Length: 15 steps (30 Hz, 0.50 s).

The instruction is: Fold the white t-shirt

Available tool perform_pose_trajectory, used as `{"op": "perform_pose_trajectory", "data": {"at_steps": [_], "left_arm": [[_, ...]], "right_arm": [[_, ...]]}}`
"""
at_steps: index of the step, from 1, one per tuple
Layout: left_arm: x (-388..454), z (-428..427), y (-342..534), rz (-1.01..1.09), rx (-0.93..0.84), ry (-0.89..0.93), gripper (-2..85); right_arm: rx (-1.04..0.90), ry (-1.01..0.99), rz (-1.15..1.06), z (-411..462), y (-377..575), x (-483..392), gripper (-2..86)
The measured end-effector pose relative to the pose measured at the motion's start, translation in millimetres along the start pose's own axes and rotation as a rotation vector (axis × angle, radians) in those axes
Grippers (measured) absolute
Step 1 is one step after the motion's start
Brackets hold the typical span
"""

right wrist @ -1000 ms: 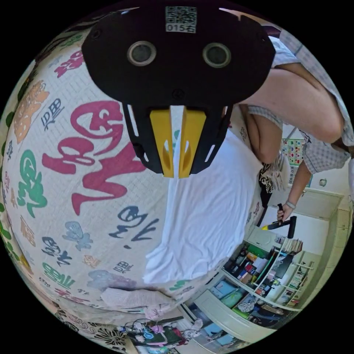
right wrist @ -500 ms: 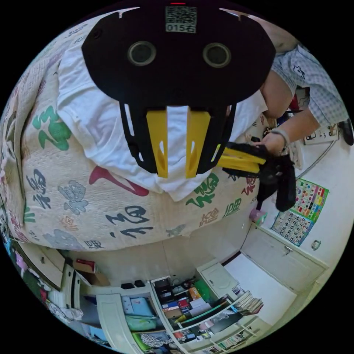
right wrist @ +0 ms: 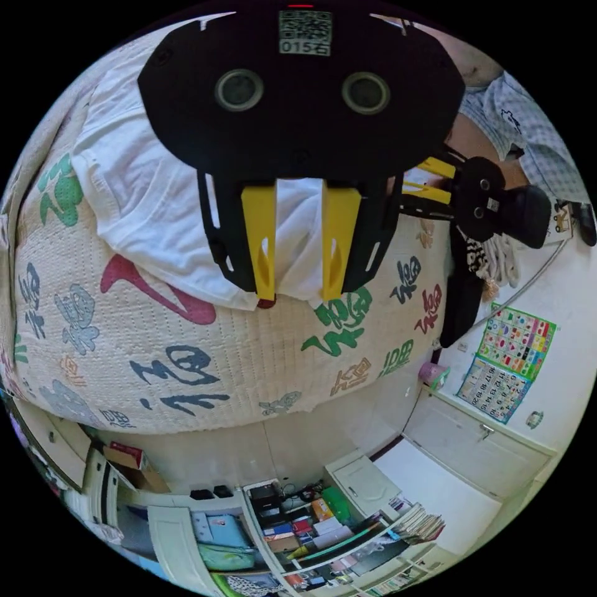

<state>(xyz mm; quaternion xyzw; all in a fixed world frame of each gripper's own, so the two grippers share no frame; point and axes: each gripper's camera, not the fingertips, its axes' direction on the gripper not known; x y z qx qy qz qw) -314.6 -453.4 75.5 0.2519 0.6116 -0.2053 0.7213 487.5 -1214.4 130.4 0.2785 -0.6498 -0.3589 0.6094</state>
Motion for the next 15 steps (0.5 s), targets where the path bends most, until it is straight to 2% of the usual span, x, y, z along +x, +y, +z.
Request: {"op": "perform_pose_trajectory", "data": {"at_steps": [2,4,6,8,11,15], "left_arm": [[3,-5,5,0.002,0.020,-0.030,7.8],[1,-17,11,-0.013,0.070,-0.072,7.7],[-6,-30,20,-0.063,0.125,-0.070,7.8],[-12,-30,22,-0.089,0.127,-0.048,8.0],[-14,-22,26,-0.131,0.120,-0.096,9.0],[-9,-35,39,-0.157,0.232,-0.167,8.1]], "right_arm": [[0.043,0.090,0.056,2,5,6,2.8],[0.134,0.004,0.127,-5,19,21,1.8],[0.258,-0.218,0.236,-13,47,49,1.2],[0.313,-0.288,0.332,-13,69,65,1.2],[0.357,-0.317,0.460,-7,97,80,2.3],[0.389,-0.292,0.448,-6,103,77,6.7]]}}
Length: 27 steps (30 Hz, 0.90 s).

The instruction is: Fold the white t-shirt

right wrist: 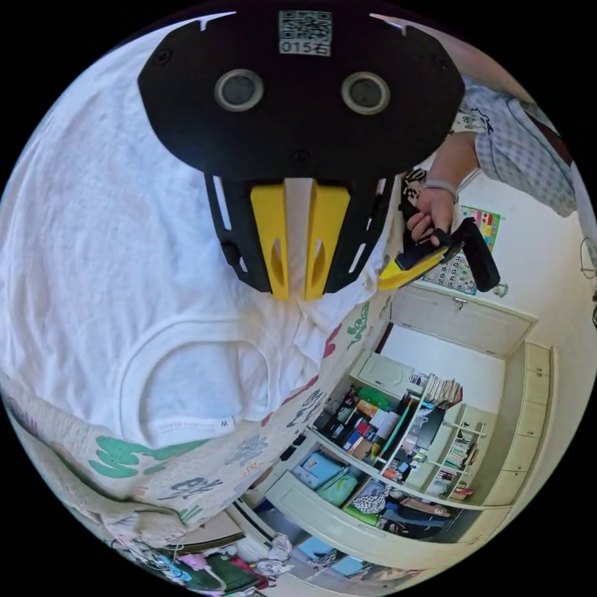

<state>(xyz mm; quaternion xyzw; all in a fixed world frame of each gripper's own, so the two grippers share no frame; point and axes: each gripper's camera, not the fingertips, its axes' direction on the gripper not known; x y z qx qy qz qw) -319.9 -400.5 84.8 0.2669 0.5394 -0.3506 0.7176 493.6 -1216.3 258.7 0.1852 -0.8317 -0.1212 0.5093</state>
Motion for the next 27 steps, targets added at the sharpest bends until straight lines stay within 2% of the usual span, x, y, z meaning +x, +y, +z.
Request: {"op": "perform_pose_trajectory", "data": {"at_steps": [3,5,9,13,15,17,21,24,27], "left_arm": [[-12,-3,4,-0.033,-0.017,-0.072,8.3],[-23,1,7,-0.074,-0.031,-0.075,8.2],[-44,11,14,-0.123,-0.062,-0.038,1.6],[-72,-15,31,-0.241,0.074,-0.020,0.1],[-95,-33,47,-0.346,0.173,-0.038,-0.2],[-117,-38,59,-0.449,0.198,-0.007,-0.4],[-164,-30,93,-0.728,0.205,0.075,-0.6],[-181,-28,116,-0.826,0.234,0.097,-0.8],[-188,-38,126,-0.840,0.230,0.094,-0.8]], "right_arm": [[-0.005,0.018,-0.048,7,-12,-14,11.1],[-0.031,0.035,-0.131,18,-22,-30,11.0],[-0.121,0.236,-0.247,55,-39,-61,1.8],[-0.067,0.168,-0.321,63,-61,-90,0.4],[-0.049,0.193,-0.416,80,-85,-119,0.1],[-0.097,0.215,-0.484,107,-104,-141,0.1],[-0.281,0.334,-0.587,188,-120,-177,1.2],[-0.404,0.463,-0.622,233,-113,-190,4.8],[-0.349,0.490,-0.628,232,-106,-203,7.5]]}}
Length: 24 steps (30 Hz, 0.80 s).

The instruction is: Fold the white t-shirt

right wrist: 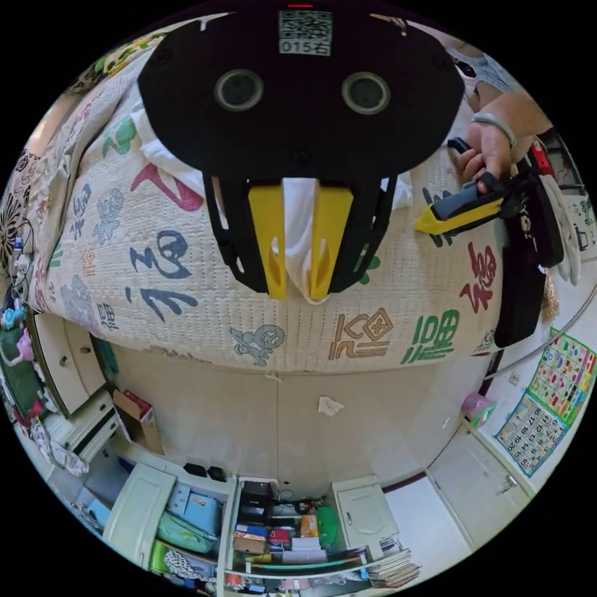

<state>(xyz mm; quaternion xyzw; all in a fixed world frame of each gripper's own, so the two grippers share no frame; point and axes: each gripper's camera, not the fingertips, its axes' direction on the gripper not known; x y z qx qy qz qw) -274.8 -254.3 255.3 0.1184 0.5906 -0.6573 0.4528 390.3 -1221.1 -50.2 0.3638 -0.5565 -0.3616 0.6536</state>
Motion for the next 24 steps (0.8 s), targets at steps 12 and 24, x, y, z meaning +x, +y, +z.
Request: {"op": "perform_pose_trajectory", "data": {"at_steps": [12,24], "left_arm": [[23,-90,68,0.438,-0.157,-0.129,-0.9],[48,-37,59,0.512,-0.095,-0.017,-0.2]], "right_arm": [[0.230,-0.138,0.036,-79,55,-10,9.5],[-0.054,-0.395,0.162,-53,116,17,8.7]]}}
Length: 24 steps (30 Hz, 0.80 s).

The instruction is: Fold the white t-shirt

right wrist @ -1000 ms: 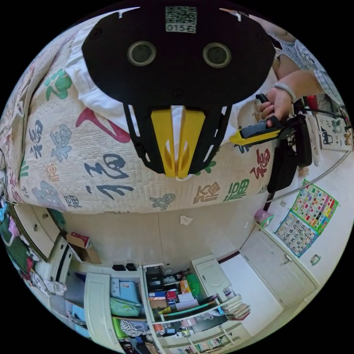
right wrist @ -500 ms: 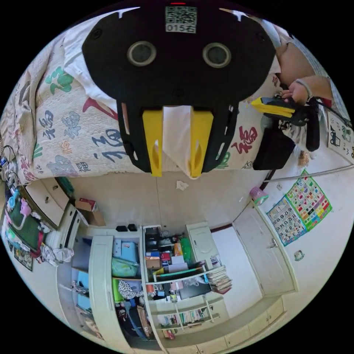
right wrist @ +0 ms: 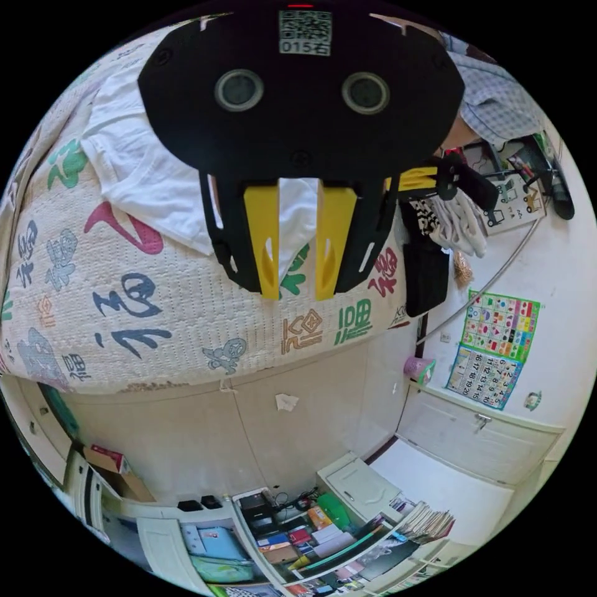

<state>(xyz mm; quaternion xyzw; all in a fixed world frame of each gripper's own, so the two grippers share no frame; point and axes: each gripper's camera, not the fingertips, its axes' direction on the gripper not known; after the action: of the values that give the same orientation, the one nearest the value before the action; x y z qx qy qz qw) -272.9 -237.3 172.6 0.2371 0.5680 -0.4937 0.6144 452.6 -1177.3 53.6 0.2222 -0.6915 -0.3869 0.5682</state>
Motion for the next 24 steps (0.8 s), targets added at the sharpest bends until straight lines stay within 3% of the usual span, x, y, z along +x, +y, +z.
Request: {"op": "perform_pose_trajectory", "data": {"at_steps": [5,8,13,16,21,24], "left_arm": [[-7,60,-42,0.002,-0.116,0.014,-0.2],[-17,91,-45,-0.007,-0.254,-0.178,-0.3],[-7,54,-23,-0.004,-0.171,-0.169,-0.2],[8,27,7,0.039,-0.255,-0.086,1.5],[36,33,61,0.043,-0.722,-0.080,6.9],[48,54,75,0.069,-0.888,-0.111,8.3]], "right_arm": [[0.185,-0.140,-0.053,-25,51,-3,8.2],[0.280,-0.208,-0.141,-44,122,-3,8.1],[0.317,-0.161,-0.136,-64,295,20,8.1],[0.313,-0.125,0.068,-75,424,42,8.1],[0.260,0.097,0.525,-107,624,51,8.5],[0.133,0.092,0.678,-106,698,56,9.5]]}}
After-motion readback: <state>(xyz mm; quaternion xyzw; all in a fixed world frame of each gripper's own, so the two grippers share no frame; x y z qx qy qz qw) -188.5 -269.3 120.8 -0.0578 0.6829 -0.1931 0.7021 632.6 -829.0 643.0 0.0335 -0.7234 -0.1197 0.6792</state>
